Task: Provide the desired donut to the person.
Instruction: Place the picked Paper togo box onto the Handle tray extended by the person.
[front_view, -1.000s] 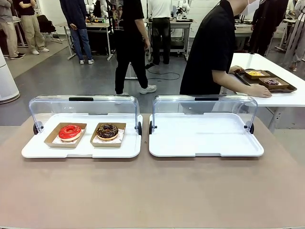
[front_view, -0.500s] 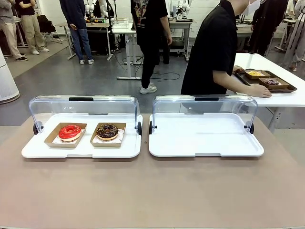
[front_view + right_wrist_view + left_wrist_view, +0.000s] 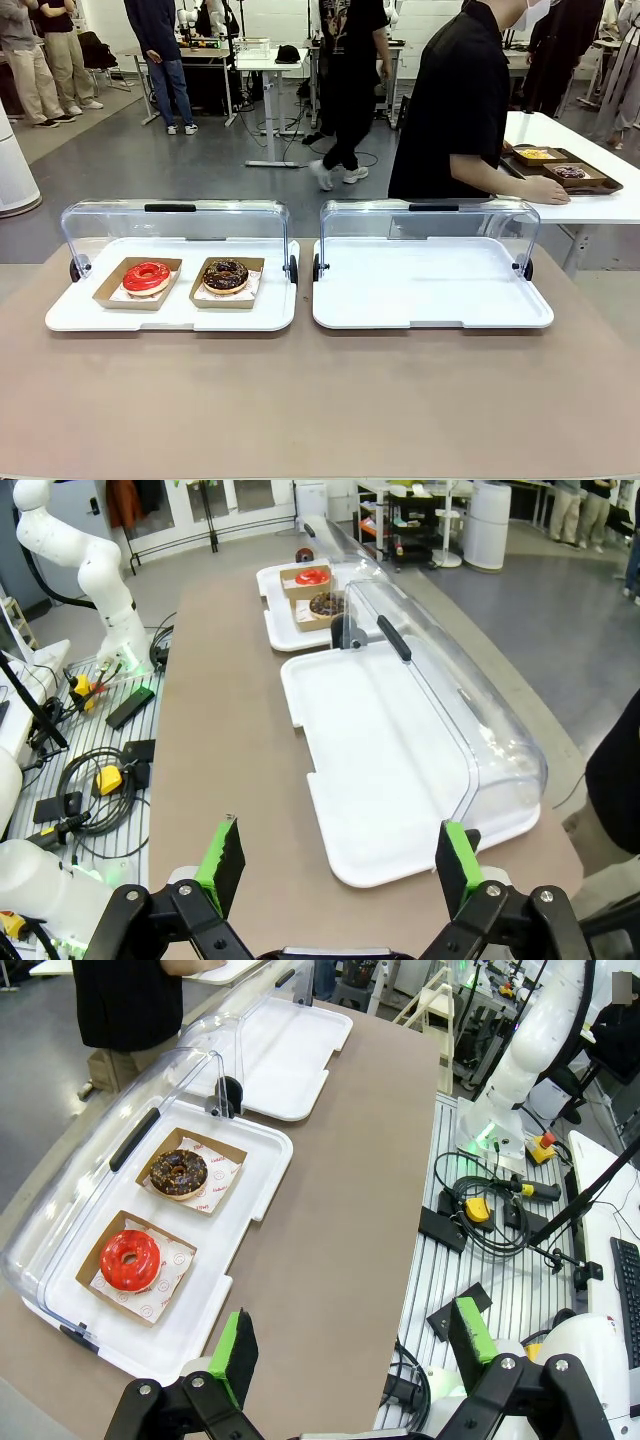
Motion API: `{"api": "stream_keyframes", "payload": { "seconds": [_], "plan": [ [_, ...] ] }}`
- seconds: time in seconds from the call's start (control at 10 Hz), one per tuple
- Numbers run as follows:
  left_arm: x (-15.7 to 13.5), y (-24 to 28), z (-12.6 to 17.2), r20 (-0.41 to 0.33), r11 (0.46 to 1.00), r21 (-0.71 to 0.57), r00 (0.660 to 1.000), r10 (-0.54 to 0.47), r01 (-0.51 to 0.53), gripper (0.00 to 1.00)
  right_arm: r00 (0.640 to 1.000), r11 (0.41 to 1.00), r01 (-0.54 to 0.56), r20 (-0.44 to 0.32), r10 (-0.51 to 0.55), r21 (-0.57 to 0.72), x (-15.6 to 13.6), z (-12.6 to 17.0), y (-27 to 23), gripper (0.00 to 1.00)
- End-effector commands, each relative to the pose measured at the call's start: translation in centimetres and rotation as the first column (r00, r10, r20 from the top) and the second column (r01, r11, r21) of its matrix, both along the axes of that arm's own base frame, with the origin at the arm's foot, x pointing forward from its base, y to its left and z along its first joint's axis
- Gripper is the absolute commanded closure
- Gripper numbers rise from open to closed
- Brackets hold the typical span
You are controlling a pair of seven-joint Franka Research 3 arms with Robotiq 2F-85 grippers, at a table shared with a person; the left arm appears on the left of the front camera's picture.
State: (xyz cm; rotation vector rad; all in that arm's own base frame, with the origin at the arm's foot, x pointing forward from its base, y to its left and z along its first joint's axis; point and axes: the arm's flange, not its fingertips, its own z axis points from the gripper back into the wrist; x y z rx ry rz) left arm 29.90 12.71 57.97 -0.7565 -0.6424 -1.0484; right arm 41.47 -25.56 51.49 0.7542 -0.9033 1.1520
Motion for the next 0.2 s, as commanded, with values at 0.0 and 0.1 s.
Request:
{"api": "stream_keyframes", "payload": {
  "seconds": [0.0, 0.1],
  "plan": [
    [-0.02, 0.09, 0.08, 0.017, 1.0, -0.012, 1.0, -0.008, 0.008, 0.0, 1.0, 1.0, 0.005, 0.002, -0.005, 0.001, 0.0, -0.1, 0.08, 0.0],
    [-0.02, 0.09, 0.08, 0.017, 1.0, -0.012, 1.0, -0.008, 0.008, 0.0, 1.0, 1.0, 0.005, 0.002, -0.005, 0.001, 0.0, -0.1, 0.08, 0.0]
  ]
}}
